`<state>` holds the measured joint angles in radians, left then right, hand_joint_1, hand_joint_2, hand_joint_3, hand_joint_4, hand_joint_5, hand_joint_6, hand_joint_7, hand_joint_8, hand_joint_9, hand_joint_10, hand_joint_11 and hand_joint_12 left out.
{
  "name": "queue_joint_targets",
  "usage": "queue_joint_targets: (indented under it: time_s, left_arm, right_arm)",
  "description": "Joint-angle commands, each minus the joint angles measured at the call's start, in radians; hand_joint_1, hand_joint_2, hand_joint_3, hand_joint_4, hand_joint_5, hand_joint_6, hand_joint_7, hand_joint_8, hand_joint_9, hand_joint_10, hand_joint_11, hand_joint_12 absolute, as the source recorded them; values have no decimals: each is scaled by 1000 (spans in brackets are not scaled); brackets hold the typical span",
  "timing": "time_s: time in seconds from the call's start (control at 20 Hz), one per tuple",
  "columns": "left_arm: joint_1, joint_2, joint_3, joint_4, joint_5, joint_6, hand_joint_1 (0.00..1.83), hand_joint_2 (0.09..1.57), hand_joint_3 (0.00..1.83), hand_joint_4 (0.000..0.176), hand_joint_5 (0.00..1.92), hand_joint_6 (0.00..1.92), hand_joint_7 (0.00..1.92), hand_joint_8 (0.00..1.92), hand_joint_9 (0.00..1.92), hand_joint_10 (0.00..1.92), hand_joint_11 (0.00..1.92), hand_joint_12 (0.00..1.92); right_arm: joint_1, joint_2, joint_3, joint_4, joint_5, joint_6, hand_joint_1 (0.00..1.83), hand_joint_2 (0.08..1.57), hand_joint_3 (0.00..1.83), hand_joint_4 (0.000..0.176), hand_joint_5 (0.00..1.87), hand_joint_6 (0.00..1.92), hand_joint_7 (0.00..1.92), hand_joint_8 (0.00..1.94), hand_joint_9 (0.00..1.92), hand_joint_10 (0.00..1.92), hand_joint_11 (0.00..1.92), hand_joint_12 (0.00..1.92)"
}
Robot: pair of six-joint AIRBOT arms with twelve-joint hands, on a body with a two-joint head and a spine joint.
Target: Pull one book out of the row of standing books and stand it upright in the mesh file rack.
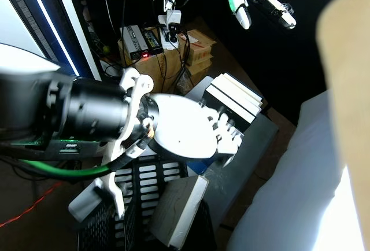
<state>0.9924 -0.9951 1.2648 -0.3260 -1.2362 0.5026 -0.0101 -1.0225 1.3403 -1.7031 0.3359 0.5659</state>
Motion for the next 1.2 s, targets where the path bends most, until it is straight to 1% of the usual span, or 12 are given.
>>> queue_joint_targets:
  time_s: [0.0, 0.2, 0.3, 0.4, 0.45, 0.5, 0.55, 0.65, 0.7, 0.85, 1.0, 1.15]
  left_arm:
    - [-29, -1, 13, 19, -86, -6, 560, 1414, 3, 45, 24, 0, 0, 0, 0, 0, 0, 0]
    - [-141, -23, 37, 176, -6, -45, 363, 1458, 13, 60, 0, 0, 0, 0, 0, 0, 0, 0]
    - [-185, -39, 48, 241, 24, -65, 300, 1477, 15, 29, 0, 0, 0, 0, 0, 0, 0, 0]
    - [-239, -64, 63, 319, 55, -96, 358, 1474, 7, 46, 0, 0, 0, 0, 0, 0, 0, 0]
    - [-258, -69, 64, 351, 63, -105, 352, 1477, 6, 50, 0, 0, 0, 0, 0, 0, 0, 0]
    - [-271, -73, 64, 374, 66, -117, 396, 1466, 0, 28, 0, 0, 0, 0, 0, 0, 0, 0]
    - [-282, -78, 64, 400, 65, -131, 355, 1472, 3, 35, 0, 0, 0, 0, 0, 0, 0, 0]
    - [-297, -87, 64, 433, 63, -143, 285, 1474, 0, 98, 0, 0, 0, 0, 0, 0, 0, 651]
    - [-306, -93, 62, 454, 62, -155, 262, 1474, 0, 86, 0, 0, 0, 0, 0, 0, 0, 807]
    - [-314, -116, 59, 502, 61, -184, 323, 1453, 0, 28, 41, 17, 4, 1, 2, 1, 0, 443]
    - [-301, -130, 47, 540, 60, -212, 446, 1452, 0, 10, 52, 18, 0, 0, 0, 0, 0, 789]
    - [-272, -129, 36, 541, 62, -216, 363, 1467, 1, 54, 39, 4, 0, 0, 0, 0, 0, 187]
  right_arm:
    - [-5, 29, 5, 132, 16, -72, 149, 1446, 19, 0, 0, 0, 0, 0, 40, 49, 0, 383]
    - [-121, 97, -41, 650, 143, -370, 391, 1390, 0, 0, 0, 0, 0, 0, 2, 681, 0, 1099]
    - [-180, 121, -67, 841, 210, -491, 473, 1376, 0, 0, 0, 0, 0, 0, 0, 688, 0, 1167]
    - [-265, 146, -98, 1026, 305, -590, 417, 1395, 3, 0, 0, 0, 0, 0, 11, 542, 0, 975]
    - [-308, 154, -114, 1101, 351, -627, 469, 1392, 0, 0, 0, 0, 0, 0, 12, 561, 0, 1143]
    - [-343, 159, -129, 1162, 391, -667, 490, 1392, 0, 0, 0, 0, 0, 0, 2, 590, 0, 1217]
    - [-387, 164, -151, 1227, 436, -710, 477, 1398, 1, 0, 0, 0, 0, 0, 0, 618, 0, 1169]
    - [-463, 171, -180, 1321, 517, -758, 459, 1402, 1, 0, 0, 0, 0, 0, 0, 528, 0, 924]
    - [-526, 174, -203, 1395, 579, -792, 464, 1404, 1, 0, 0, 0, 0, 0, 0, 503, 0, 864]
    - [-658, 182, -253, 1521, 707, -852, 464, 1392, 0, 0, 0, 0, 0, 0, 0, 317, 0, 858]
    - [-718, 182, -279, 1564, 769, -858, 432, 1396, 0, 0, 0, 0, 0, 0, 0, 332, 0, 839]
    - [-727, 179, -284, 1565, 766, -859, 293, 1398, 2, 0, 0, 0, 0, 0, 0, 30, 0, 165]
